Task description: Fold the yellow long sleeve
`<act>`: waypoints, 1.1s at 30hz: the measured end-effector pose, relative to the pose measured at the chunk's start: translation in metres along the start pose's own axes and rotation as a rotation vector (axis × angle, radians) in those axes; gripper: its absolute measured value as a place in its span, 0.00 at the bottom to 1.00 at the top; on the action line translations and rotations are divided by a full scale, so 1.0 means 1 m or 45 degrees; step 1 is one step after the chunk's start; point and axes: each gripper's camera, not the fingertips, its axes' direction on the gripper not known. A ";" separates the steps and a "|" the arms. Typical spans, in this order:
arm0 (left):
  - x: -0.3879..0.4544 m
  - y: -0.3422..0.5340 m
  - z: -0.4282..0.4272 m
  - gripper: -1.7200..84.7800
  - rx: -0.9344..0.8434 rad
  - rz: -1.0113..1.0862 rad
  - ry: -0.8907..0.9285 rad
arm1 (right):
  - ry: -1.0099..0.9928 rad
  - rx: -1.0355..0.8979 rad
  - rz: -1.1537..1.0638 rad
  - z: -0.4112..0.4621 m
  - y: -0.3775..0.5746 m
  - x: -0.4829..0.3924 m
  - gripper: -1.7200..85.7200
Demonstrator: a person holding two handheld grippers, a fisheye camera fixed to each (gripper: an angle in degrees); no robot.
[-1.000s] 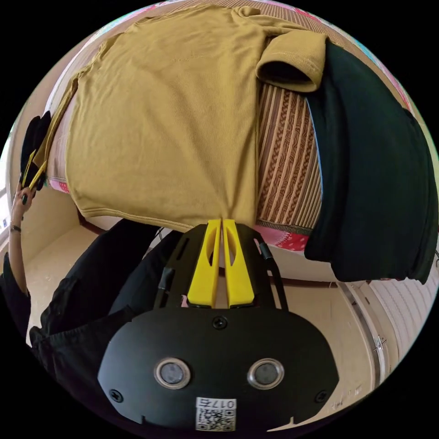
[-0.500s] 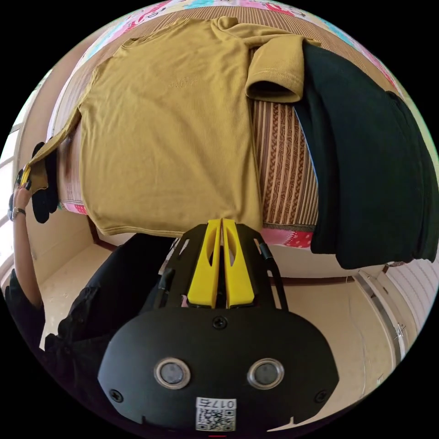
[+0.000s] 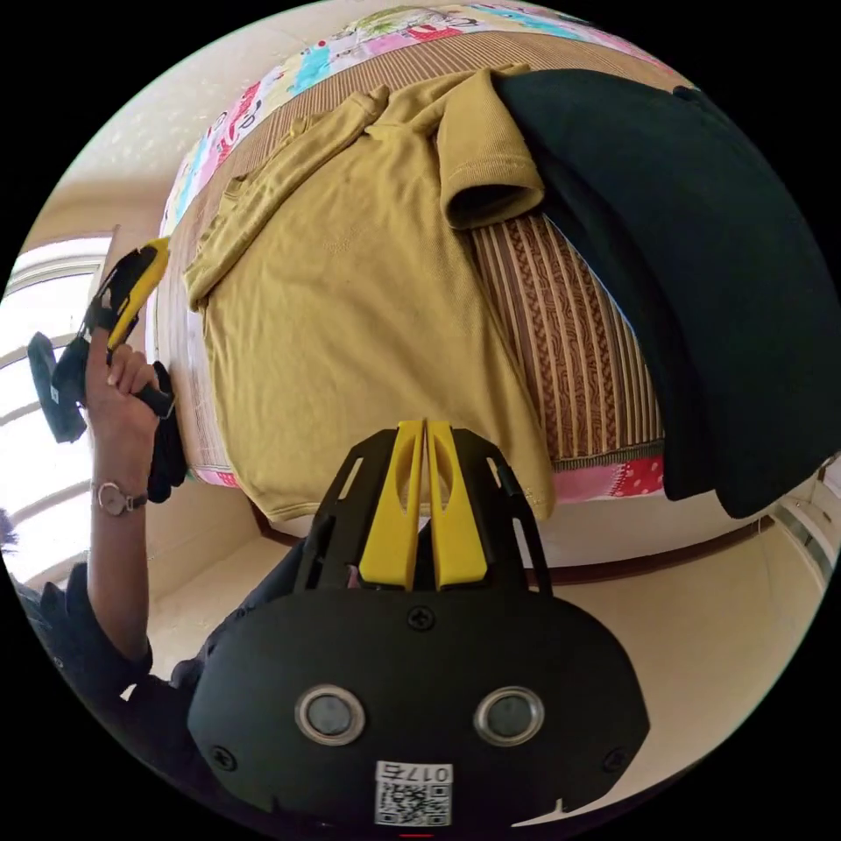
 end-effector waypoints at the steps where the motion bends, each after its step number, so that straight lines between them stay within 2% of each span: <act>1: -0.025 0.018 0.000 0.13 -0.051 -0.075 -0.082 | 0.009 0.008 -0.019 -0.002 -0.001 -0.001 0.03; 4: -0.091 0.055 0.003 0.17 -0.202 -0.299 -0.218 | 0.049 0.050 -0.138 -0.007 -0.010 -0.010 0.03; 6: -0.119 0.071 0.016 0.17 -0.322 -0.403 -0.211 | 0.075 0.084 -0.218 -0.003 -0.018 -0.018 0.03; 8: -0.127 0.080 0.034 0.15 -0.447 -0.390 -0.151 | 0.044 0.083 -0.257 0.007 -0.023 -0.021 0.04; 11: -0.107 0.077 0.042 0.07 -0.500 -0.169 -0.260 | 0.012 -0.053 -0.237 0.044 -0.021 -0.022 0.04; 12: -0.104 0.076 0.043 0.05 -0.518 -0.125 -0.275 | 0.002 0.001 -0.219 0.043 -0.010 -0.024 0.04; 17: -0.147 0.085 0.029 0.02 -0.499 -0.235 -0.238 | 0.003 -0.129 -0.212 0.031 0.015 -0.035 0.05; 21: -0.168 0.101 0.018 0.01 -0.457 -0.303 -0.189 | 0.093 0.294 0.036 -0.053 0.025 -0.005 0.10; 23: -0.169 0.107 0.020 0.01 -0.479 -0.315 -0.253 | 0.114 0.344 0.131 -0.061 0.010 0.010 0.15; 25: -0.170 0.114 0.025 0.01 -0.496 -0.323 -0.255 | -0.063 0.290 0.210 -0.052 -0.014 0.029 0.16; 27: -0.169 0.117 0.026 0.01 -0.480 -0.336 -0.228 | -0.301 0.210 0.338 -0.035 -0.042 0.051 0.12; 28: -0.168 0.118 0.026 0.01 -0.473 -0.343 -0.226 | -0.318 0.210 0.369 -0.035 -0.044 0.054 0.10; 31: -0.166 0.118 0.019 0.01 -0.447 -0.333 -0.243 | -0.153 0.333 0.250 -0.091 -0.040 0.031 0.06; 33: -0.166 0.118 0.014 0.01 -0.437 -0.323 -0.251 | -0.054 0.549 0.100 -0.176 -0.010 0.011 0.05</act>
